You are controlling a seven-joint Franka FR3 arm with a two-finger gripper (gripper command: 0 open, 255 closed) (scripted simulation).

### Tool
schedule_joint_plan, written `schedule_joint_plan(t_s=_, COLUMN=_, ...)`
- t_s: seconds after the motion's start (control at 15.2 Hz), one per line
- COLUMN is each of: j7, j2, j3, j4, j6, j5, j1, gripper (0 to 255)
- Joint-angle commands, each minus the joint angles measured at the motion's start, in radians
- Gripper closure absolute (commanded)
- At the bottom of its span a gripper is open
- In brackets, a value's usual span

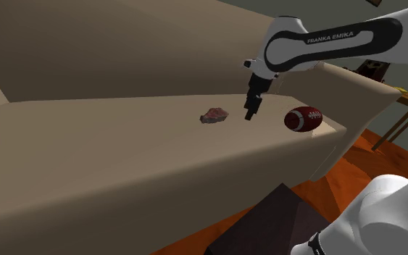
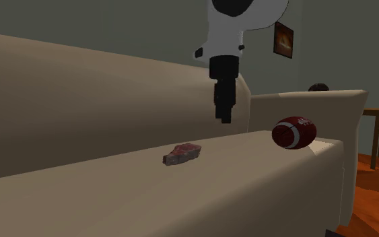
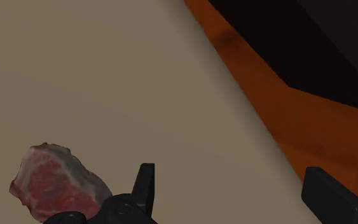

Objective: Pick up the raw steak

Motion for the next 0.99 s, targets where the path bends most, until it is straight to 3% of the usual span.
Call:
schedule_joint_plan(t_s=0.0, j7=-0.076, j2=0.079, j3=-0.017, j4=0.047, j6=0.042, j5=0.007, j1=0.006, gripper=0)
schedule_joint_plan(t_s=0.46, j7=-0.316, j2=0.342, j3=-0.032, j4=0.222, j6=0.158, j5=0.063, j1=0.010, gripper=0)
schedule_joint_plan(t_s=0.92, j7=-0.525, j2=0.603, j3=0.006, j4=0.458, j6=0.212, j5=0.115, j1=-0.014, gripper=0)
